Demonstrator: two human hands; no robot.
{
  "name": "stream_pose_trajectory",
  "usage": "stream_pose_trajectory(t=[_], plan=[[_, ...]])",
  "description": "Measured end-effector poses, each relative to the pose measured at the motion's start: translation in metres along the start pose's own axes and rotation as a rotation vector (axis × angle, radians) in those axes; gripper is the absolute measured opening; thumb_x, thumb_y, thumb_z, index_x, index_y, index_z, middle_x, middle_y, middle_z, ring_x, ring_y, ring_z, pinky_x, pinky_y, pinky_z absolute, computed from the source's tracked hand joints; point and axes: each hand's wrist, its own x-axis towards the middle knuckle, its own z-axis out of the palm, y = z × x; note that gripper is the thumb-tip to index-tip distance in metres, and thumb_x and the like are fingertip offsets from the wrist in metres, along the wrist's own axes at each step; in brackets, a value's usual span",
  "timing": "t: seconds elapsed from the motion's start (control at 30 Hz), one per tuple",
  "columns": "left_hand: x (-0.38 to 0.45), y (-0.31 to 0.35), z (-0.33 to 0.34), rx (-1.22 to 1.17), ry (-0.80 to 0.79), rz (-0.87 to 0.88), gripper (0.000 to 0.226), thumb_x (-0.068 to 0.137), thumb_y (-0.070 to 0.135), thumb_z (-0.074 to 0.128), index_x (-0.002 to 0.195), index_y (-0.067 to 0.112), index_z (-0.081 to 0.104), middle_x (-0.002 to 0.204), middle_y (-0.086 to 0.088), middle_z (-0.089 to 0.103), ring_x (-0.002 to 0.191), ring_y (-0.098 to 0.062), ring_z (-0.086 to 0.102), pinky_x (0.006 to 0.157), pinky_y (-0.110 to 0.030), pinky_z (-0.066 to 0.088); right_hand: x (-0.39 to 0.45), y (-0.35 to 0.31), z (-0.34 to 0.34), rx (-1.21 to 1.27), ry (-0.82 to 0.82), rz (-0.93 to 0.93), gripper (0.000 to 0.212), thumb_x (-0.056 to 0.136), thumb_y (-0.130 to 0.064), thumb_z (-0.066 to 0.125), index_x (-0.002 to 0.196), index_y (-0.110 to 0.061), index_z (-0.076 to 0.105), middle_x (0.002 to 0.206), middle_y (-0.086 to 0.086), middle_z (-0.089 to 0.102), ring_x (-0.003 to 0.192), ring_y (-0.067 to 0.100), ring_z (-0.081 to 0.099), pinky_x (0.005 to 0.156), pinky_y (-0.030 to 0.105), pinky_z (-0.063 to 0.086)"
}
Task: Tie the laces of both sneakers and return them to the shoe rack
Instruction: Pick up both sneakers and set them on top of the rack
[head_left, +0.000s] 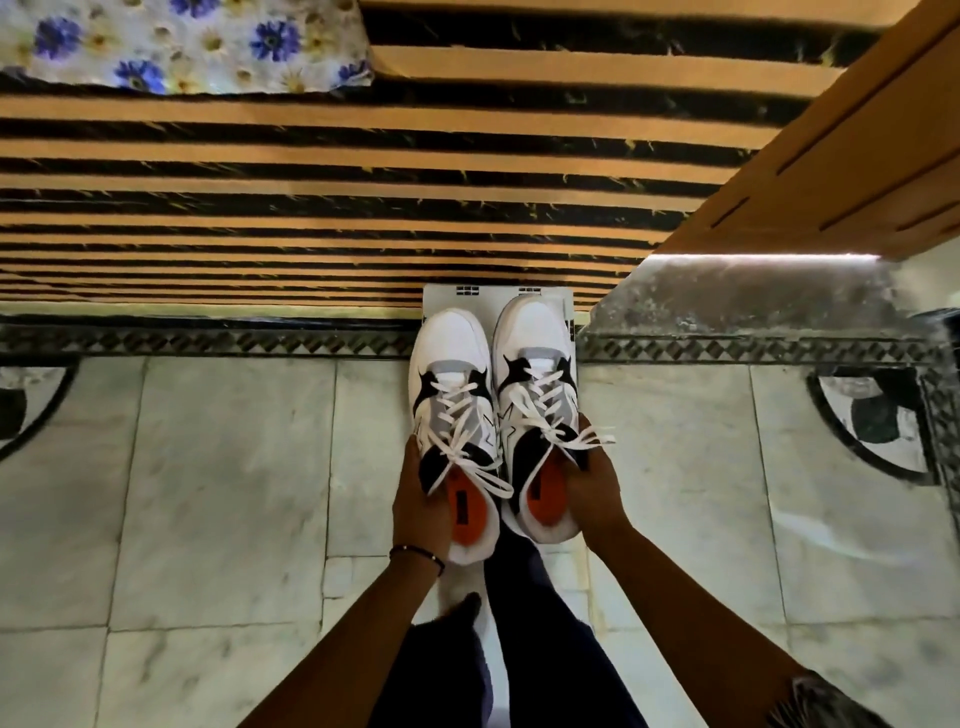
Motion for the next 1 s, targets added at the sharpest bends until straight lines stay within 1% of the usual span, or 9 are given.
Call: stream_pose_trajectory(t=[0.07,0.23,0.37,0.47,0.53,0.63,0.77,0.93,1.0], plan=[[0.025,0.001,0.014,-0.014,-0.002,0.001,0.057,0.073,0.038,0.044,0.13,0.031,0.044,0.129,-0.008,0.058,0.122,-0.025,0.051,0.106,-0.053,0.039,0.027,-0.003,0.001,0.015,0.001,-0.003,0.04,0.087,-0.016,0.056,0.126,-0.016,0.052,0.119,0.001,0.062,0.108,0.016,0.056,0.089,0.029,0.039],[0.072,0.01,0.042,0.054,-0.009,0.031,0.059,0.076,0.028,0.042,0.136,0.028,0.037,0.139,-0.006,0.05,0.129,-0.024,0.045,0.11,-0.051,0.035,0.078,0.0,0.008,0.032,-0.025,0.059,0.032,0.087,-0.025,0.053,0.115,-0.011,0.055,0.11,0.014,0.065,0.088,0.021,0.06,0.081,0.04,0.049],[0.106,0.009,0.052,0.103,-0.022,0.046,0.056,0.081,0.029,0.042,0.137,0.027,0.035,0.14,-0.008,0.048,0.129,-0.027,0.043,0.11,-0.053,0.034,0.107,0.003,0.017,0.031,-0.008,0.064,0.034,0.085,-0.026,0.054,0.118,-0.014,0.054,0.113,0.011,0.065,0.098,0.025,0.062,0.088,0.042,0.05],[0.128,0.005,0.059,0.114,-0.008,0.056,0.053,0.083,0.026,0.043,0.135,0.028,0.037,0.138,-0.007,0.05,0.128,-0.026,0.045,0.11,-0.051,0.035,0.126,0.003,0.026,0.052,0.054,0.063,0.029,0.086,-0.016,0.055,0.114,-0.021,0.056,0.116,0.004,0.065,0.107,0.022,0.058,0.096,0.04,0.046],[0.143,-0.001,0.063,0.128,-0.009,0.055,0.051,0.087,0.016,0.046,0.136,0.028,0.037,0.138,-0.008,0.051,0.127,-0.027,0.045,0.109,-0.052,0.036,0.138,0.003,0.031,0.044,0.052,0.071,0.03,0.087,-0.018,0.057,0.116,-0.022,0.055,0.112,0.0,0.064,0.107,0.019,0.056,0.092,0.035,0.043],[0.162,-0.011,0.067,0.16,-0.017,0.029,0.055,0.086,0.017,0.049,0.138,0.028,0.034,0.139,-0.01,0.048,0.128,-0.03,0.045,0.108,-0.052,0.037,0.15,0.009,0.036,0.016,0.024,0.082,0.029,0.088,-0.018,0.056,0.117,-0.021,0.053,0.107,-0.002,0.061,0.106,0.017,0.055,0.086,0.028,0.037],[0.177,-0.014,0.073,0.16,-0.008,0.005,0.055,0.085,0.012,0.048,0.136,0.029,0.035,0.137,-0.009,0.05,0.128,-0.029,0.044,0.109,-0.053,0.035,0.16,0.011,0.039,-0.01,0.022,0.067,0.032,0.089,-0.017,0.054,0.12,-0.023,0.052,0.107,-0.003,0.06,0.101,0.013,0.052,0.086,0.028,0.037],[0.179,-0.008,0.073,0.191,-0.018,0.057,0.057,0.086,0.006,0.047,0.138,0.027,0.033,0.138,-0.008,0.049,0.128,-0.026,0.043,0.11,-0.046,0.035,0.162,0.008,0.038,-0.08,-0.006,0.033,0.036,0.089,-0.016,0.053,0.125,-0.017,0.048,0.113,-0.001,0.057,0.103,0.014,0.051,0.088,0.031,0.04],[0.179,-0.004,0.072,0.222,-0.053,0.066,0.059,0.085,0.006,0.047,0.138,0.028,0.032,0.139,-0.007,0.049,0.128,-0.024,0.044,0.109,-0.044,0.036,0.162,0.002,0.036,-0.082,-0.02,0.057,0.035,0.09,-0.012,0.051,0.125,-0.017,0.048,0.105,-0.002,0.056,0.099,0.013,0.049,0.083,0.028,0.037]])
